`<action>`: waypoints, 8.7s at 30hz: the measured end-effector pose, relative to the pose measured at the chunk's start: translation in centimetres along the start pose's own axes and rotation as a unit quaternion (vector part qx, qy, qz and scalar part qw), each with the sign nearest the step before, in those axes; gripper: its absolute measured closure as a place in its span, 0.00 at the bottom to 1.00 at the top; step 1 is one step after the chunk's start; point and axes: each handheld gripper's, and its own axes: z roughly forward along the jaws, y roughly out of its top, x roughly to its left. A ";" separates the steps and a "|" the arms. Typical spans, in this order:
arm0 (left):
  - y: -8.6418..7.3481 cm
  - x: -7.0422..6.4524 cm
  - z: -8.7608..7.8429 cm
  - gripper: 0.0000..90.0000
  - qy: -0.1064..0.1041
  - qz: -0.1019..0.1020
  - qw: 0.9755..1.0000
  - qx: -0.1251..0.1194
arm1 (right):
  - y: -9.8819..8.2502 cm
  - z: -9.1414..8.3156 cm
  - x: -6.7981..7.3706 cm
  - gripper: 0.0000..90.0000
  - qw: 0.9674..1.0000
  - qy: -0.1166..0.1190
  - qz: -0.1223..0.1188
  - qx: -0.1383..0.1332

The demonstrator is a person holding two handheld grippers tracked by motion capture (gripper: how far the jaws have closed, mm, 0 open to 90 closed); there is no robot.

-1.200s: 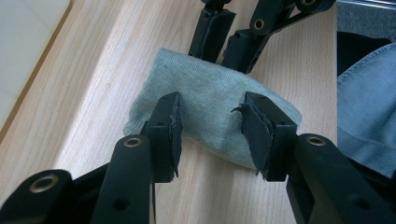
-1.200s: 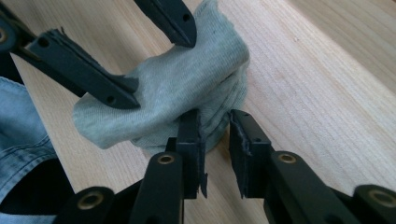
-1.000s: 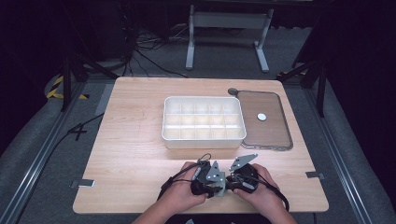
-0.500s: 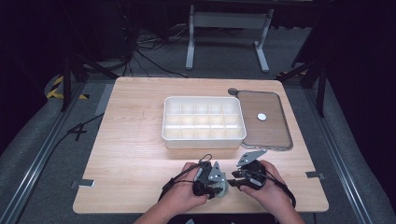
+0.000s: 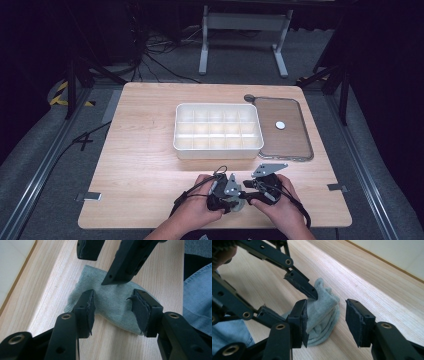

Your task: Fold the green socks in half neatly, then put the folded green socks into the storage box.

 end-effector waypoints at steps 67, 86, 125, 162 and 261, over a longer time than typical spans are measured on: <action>-4.9 4.4 -5.4 0.45 0.053 -0.172 0.983 -0.035 | 3.1 -2.3 -0.8 0.84 1.000 0.002 -0.001 -0.016; -5.5 4.9 -6.1 0.45 0.056 -0.187 0.980 -0.035 | 6.7 -4.7 -2.3 0.84 0.998 -0.048 -0.024 -0.023; -7.4 5.1 -8.4 0.45 0.076 -0.212 0.974 -0.035 | 12.0 -6.5 -9.4 0.84 0.993 -0.105 -0.037 -0.033; -7.1 5.1 -7.7 0.43 0.068 -0.205 0.976 -0.030 | 11.5 1.2 -11.1 0.84 0.981 -0.126 -0.088 0.119; -6.6 4.5 -9.4 0.41 0.060 -0.195 0.979 -0.031 | 6.7 -6.5 -4.1 0.37 0.994 0.018 -0.083 -0.063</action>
